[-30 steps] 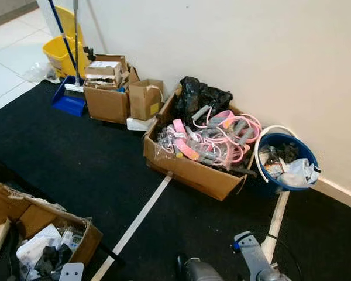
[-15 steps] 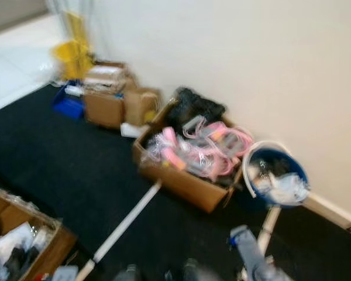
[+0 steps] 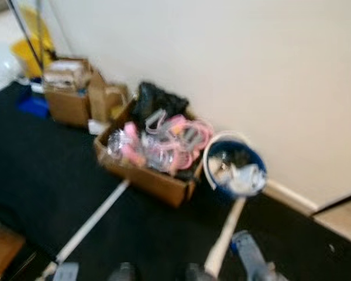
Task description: Picking trash to rubbish bin
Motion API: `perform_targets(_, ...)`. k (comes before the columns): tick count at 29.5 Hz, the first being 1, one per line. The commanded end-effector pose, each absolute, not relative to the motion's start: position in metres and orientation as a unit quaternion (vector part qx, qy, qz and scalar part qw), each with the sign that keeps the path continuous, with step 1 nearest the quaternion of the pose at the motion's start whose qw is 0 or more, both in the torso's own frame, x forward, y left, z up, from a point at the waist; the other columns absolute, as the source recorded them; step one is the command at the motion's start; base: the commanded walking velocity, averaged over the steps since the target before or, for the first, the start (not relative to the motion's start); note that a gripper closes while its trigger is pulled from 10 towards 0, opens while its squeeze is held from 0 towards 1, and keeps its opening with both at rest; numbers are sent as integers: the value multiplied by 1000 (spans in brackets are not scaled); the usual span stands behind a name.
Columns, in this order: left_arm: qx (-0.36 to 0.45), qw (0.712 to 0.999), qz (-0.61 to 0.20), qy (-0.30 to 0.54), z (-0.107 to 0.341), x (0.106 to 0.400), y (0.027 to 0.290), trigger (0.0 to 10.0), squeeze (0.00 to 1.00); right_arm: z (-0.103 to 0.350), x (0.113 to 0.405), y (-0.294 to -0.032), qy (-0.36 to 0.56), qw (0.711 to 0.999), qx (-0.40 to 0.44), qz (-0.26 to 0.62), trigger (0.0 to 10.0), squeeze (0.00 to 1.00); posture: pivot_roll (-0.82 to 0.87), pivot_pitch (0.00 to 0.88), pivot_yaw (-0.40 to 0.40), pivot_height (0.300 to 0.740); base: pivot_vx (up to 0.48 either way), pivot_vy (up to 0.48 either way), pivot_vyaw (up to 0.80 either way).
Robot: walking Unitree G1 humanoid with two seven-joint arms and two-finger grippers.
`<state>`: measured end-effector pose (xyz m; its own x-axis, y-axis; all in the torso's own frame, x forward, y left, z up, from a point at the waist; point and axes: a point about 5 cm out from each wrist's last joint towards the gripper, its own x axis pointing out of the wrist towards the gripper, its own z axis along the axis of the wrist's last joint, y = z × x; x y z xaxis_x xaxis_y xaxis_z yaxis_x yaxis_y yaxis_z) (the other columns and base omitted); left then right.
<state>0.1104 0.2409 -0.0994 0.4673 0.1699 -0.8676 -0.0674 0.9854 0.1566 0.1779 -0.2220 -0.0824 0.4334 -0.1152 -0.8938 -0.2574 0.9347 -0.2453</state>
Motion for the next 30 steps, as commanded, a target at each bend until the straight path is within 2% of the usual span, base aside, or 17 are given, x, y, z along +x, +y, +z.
perform_targets(1,44,841,72,534,-104,94,240,10000,0,-85,170,-228,543,820,-177,38,10000,0,66,187,0,740,0,-480,0)
perform_targets(15,45,841,70,534,-104,95,239,10000,0,-85,169,-228,546,817,-180,39,10000,0,64,183,-2,740,0,-480,0)
perform_targets(30,46,841,68,535,-105,94,239,10000,0,-86,168,-228,551,814,-179,39,10000,0,62,185,-1,740,0,-480,-775)
